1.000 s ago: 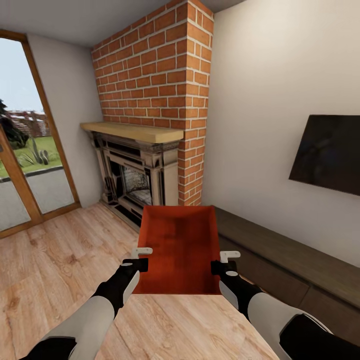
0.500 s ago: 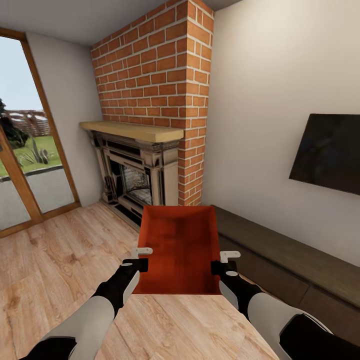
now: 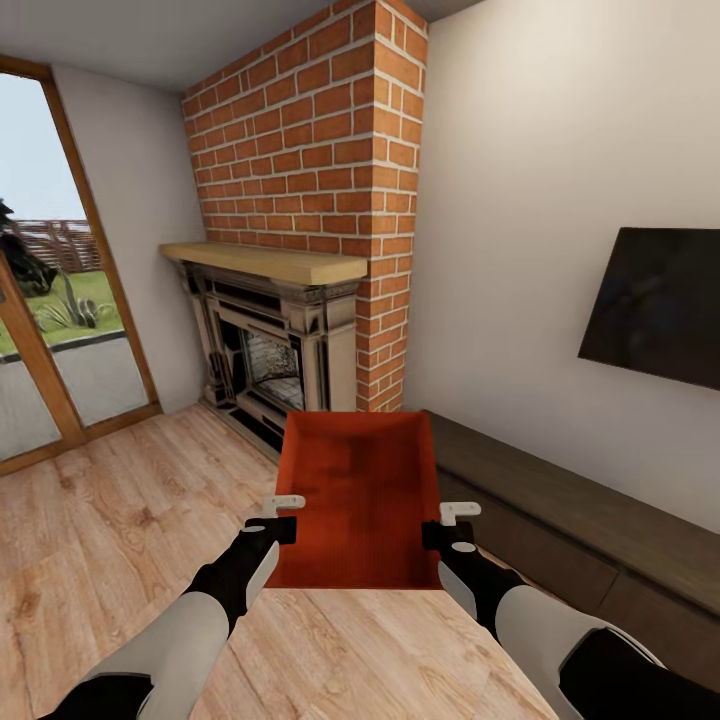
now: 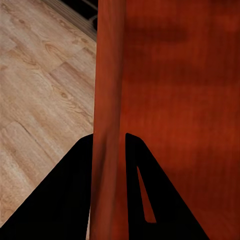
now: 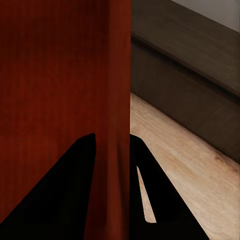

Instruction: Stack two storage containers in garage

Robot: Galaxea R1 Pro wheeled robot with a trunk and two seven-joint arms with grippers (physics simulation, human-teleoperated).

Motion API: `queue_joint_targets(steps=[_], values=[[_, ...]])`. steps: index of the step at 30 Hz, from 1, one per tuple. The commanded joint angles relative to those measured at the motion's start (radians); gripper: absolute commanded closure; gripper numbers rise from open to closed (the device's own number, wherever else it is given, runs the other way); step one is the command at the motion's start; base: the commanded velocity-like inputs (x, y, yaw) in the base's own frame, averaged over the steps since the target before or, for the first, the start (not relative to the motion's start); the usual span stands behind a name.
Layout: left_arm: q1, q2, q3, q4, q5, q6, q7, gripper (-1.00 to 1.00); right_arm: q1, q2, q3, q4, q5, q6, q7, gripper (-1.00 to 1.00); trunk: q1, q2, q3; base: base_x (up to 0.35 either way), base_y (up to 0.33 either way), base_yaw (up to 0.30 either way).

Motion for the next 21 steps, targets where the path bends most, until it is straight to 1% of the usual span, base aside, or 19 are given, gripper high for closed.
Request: queue_joint_targets(steps=[1, 6, 9, 21], values=[[0.000, 0.002, 0.000, 0.001, -0.012, 0.008, 0.007, 1.00, -0.002, 0.000, 0.000, -0.003, 0.003, -0.032, 0.001, 1.00, 0.001, -0.002, -0.002, 0.000, 0.000, 0.000], [0.000, 0.002, 0.000, 0.001, -0.012, 0.008, 0.007, 1.00, -0.002, 0.001, 0.000, -0.003, 0.003, -0.032, 0.001, 1.00, 0.001, -0.002, -0.002, 0.000, 0.000, 0.001], [0.000, 0.002, 0.000, 0.001, -0.012, 0.008, 0.007, 1.00, -0.002, 0.001, 0.000, -0.003, 0.003, -0.031, 0.001, 1.00, 0.001, -0.002, -0.002, 0.000, 0.000, 0.111], [0.000, 0.002, 0.000, 0.002, -0.012, 0.008, 0.007, 1.00, -0.002, 0.001, 0.000, -0.003, 0.003, -0.031, 0.001, 1.00, 0.001, -0.002, -0.002, 0.000, 0.000, 0.281]])
